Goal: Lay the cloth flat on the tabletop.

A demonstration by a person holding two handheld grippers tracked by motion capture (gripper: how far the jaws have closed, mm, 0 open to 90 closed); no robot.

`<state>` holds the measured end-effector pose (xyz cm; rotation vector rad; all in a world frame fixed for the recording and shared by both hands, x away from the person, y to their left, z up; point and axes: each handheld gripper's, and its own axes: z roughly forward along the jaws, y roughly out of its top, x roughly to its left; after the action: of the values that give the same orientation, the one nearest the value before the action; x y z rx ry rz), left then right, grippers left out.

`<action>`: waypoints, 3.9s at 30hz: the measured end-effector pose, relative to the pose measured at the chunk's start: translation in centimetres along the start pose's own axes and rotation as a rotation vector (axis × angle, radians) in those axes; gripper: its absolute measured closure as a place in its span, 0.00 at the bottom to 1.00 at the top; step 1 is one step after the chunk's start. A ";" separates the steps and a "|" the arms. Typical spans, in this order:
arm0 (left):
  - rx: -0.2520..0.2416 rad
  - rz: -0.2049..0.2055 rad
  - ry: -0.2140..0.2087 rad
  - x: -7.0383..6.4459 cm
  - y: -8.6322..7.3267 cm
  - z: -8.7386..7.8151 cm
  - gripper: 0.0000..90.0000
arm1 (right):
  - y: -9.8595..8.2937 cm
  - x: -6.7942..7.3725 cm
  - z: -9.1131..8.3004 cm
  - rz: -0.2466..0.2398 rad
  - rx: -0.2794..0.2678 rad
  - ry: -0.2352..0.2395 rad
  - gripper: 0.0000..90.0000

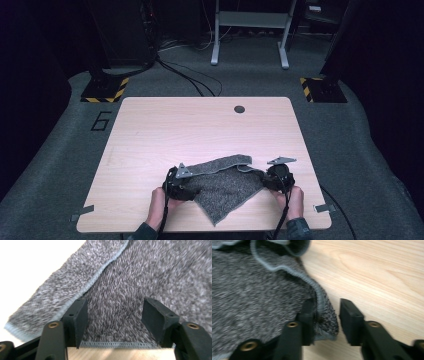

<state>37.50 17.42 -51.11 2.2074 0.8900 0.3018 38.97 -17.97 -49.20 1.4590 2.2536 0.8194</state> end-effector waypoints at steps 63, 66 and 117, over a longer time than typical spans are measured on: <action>0.041 -0.032 0.230 3.2 -0.6 -0.7 0.70 | 5.4 2.8 0.5 -0.067 -0.083 0.036 0.98; 0.034 -0.042 0.222 3.1 -0.8 -1.0 0.53 | 5.4 2.8 0.2 -0.061 -0.086 0.041 0.98; -0.010 -0.110 0.172 4.9 -0.5 -1.1 0.49 | 4.4 2.8 -1.8 -0.070 -0.119 0.085 0.98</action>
<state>40.35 21.62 -50.94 2.1376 1.0964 0.4473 39.88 -14.58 -44.96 1.3080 2.2600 0.9928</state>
